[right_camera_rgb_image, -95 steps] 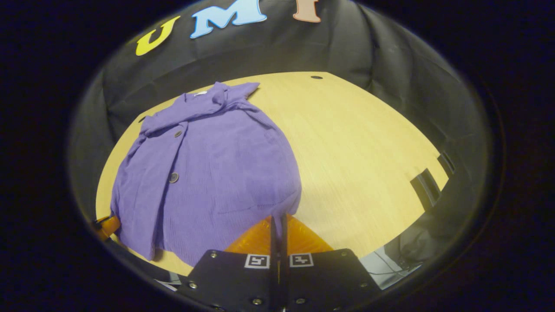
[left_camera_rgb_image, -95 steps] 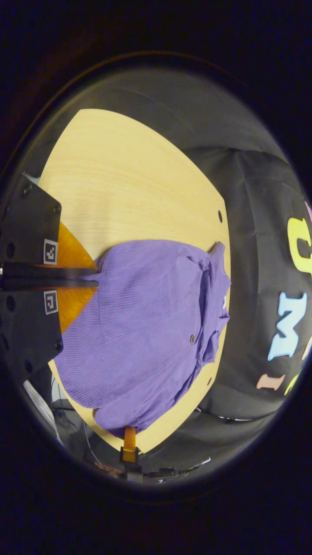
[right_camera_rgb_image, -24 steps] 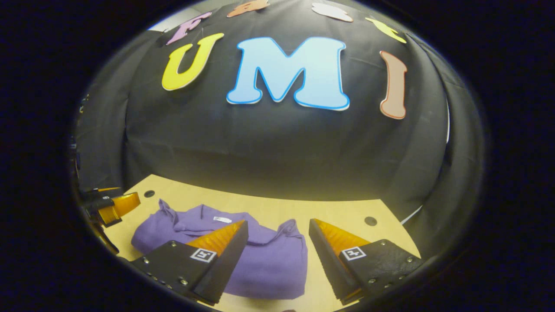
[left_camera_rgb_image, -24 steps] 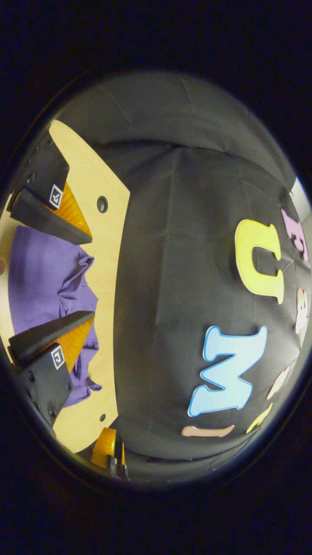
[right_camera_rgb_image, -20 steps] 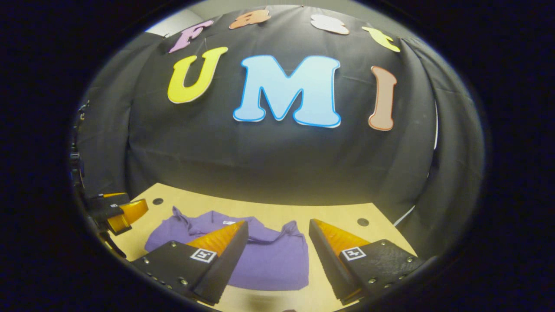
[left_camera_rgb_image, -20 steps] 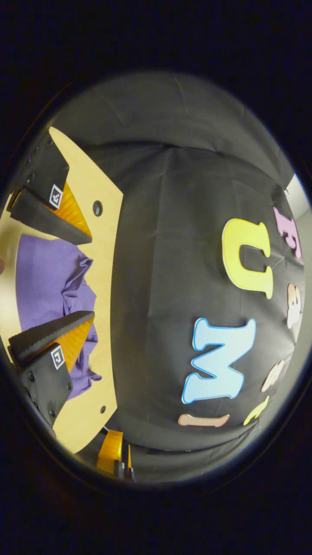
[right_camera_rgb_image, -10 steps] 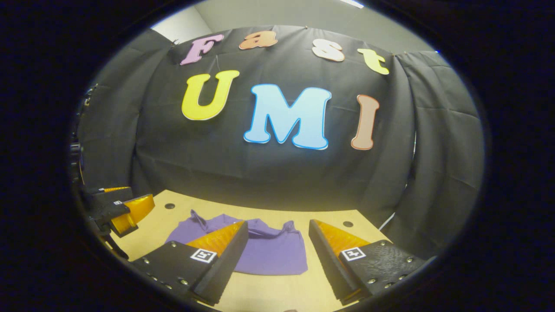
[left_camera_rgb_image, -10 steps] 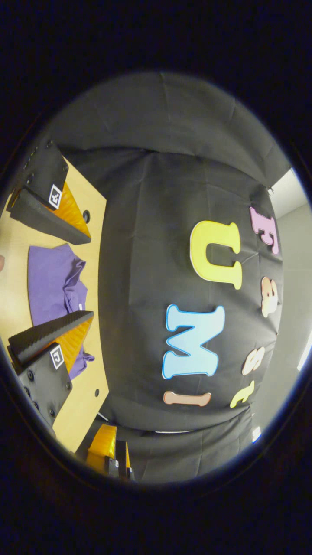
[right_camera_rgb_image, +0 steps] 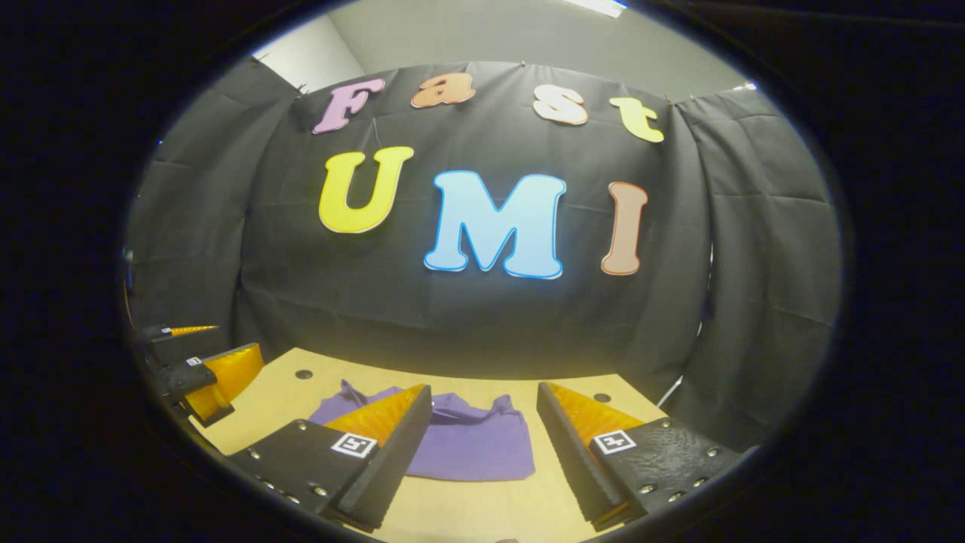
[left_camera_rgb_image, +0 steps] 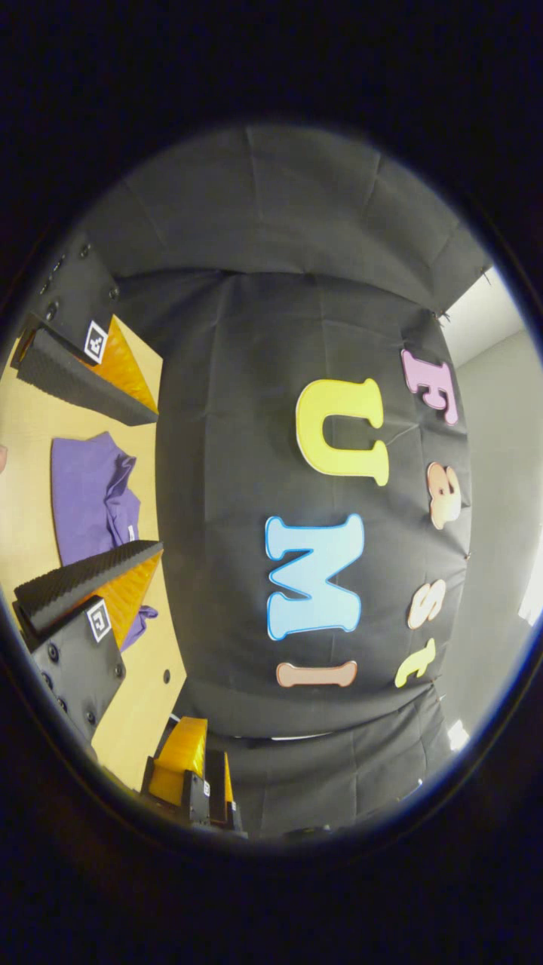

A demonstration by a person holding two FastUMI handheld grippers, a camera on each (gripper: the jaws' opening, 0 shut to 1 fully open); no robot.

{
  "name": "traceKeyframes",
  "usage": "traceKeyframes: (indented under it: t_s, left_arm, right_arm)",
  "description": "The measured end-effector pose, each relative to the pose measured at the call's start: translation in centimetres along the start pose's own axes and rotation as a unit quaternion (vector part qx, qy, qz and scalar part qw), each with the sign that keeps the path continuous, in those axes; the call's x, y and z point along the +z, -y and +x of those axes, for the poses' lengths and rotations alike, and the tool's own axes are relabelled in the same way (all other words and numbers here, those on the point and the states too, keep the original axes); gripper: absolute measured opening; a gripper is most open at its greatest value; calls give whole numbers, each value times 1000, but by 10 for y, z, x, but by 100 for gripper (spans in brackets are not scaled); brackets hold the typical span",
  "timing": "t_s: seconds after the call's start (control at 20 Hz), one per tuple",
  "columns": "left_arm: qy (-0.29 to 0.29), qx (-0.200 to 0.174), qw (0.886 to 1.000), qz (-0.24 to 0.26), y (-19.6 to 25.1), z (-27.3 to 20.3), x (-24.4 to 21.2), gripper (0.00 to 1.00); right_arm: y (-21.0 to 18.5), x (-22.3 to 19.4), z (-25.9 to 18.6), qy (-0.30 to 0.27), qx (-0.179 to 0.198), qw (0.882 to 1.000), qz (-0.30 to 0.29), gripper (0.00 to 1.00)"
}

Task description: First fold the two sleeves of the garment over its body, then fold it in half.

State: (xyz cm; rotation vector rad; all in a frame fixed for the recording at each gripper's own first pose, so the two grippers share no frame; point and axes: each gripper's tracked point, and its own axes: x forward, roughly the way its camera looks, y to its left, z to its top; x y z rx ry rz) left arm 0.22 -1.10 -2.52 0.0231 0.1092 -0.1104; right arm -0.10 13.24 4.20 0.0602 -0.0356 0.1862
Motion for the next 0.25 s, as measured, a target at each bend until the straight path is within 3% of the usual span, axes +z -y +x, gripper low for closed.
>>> traceKeyframes:
  t_s: [0.25]
  left_arm:
    - [14,3,1000,0,0,0,13,96]
  right_arm:
    - [4,4,-3,9,3,1000,-9,89]
